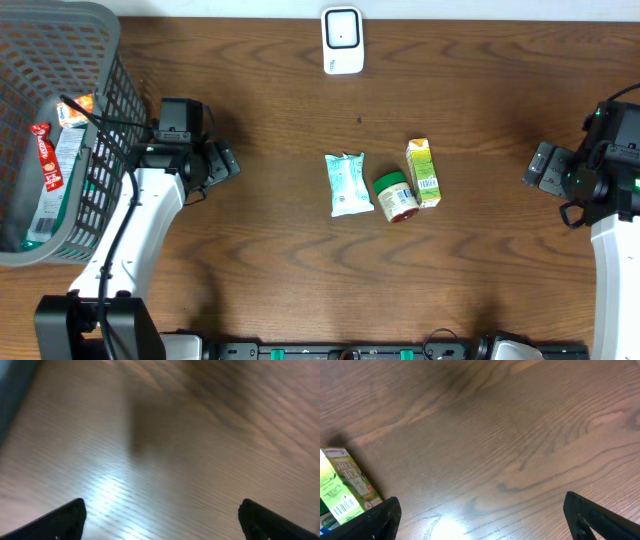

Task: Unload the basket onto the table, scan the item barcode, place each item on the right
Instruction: 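Move the left gripper over the basket and lower it inside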

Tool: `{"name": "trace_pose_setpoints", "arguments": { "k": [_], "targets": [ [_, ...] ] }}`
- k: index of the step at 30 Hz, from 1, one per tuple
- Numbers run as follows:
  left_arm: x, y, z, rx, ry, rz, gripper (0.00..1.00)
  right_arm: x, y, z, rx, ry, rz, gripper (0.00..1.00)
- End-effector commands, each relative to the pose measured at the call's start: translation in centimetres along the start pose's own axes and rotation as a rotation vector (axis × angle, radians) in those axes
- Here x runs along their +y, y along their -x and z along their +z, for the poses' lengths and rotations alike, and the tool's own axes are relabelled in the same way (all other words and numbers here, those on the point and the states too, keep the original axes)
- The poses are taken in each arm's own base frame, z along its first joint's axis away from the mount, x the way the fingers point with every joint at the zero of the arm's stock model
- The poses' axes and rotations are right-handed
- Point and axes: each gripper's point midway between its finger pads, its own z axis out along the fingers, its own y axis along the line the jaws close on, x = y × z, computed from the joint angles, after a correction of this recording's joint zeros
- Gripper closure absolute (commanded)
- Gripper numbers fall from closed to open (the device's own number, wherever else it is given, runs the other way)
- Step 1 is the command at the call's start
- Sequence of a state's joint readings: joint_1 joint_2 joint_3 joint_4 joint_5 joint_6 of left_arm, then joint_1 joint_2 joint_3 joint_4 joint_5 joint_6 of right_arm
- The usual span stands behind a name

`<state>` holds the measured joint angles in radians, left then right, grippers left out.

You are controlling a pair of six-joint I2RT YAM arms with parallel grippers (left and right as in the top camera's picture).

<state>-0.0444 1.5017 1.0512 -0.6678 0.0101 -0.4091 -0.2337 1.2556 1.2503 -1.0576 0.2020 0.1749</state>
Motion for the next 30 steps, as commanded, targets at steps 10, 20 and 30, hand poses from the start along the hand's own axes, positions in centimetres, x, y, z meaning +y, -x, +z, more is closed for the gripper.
{"name": "trace_pose_setpoints", "arguments": {
  "k": [10, 20, 30],
  "targets": [
    [-4.7, 4.1, -10.1, -0.011, -0.173, 0.095, 0.58, -0.3, 0.2, -0.3, -0.01, -0.007, -0.002, 0.01],
    [-1.3, 16.2, -25.5, -0.575, -0.024, -0.032, 0.57, -0.3, 0.2, -0.3, -0.01, -0.007, -0.002, 0.01],
    [11.0, 21.0, -25.3, -0.645, 0.194, -0.288, 0.49, -0.3, 0.2, -0.3, -0.01, -0.007, -0.002, 0.01]
  ]
}}
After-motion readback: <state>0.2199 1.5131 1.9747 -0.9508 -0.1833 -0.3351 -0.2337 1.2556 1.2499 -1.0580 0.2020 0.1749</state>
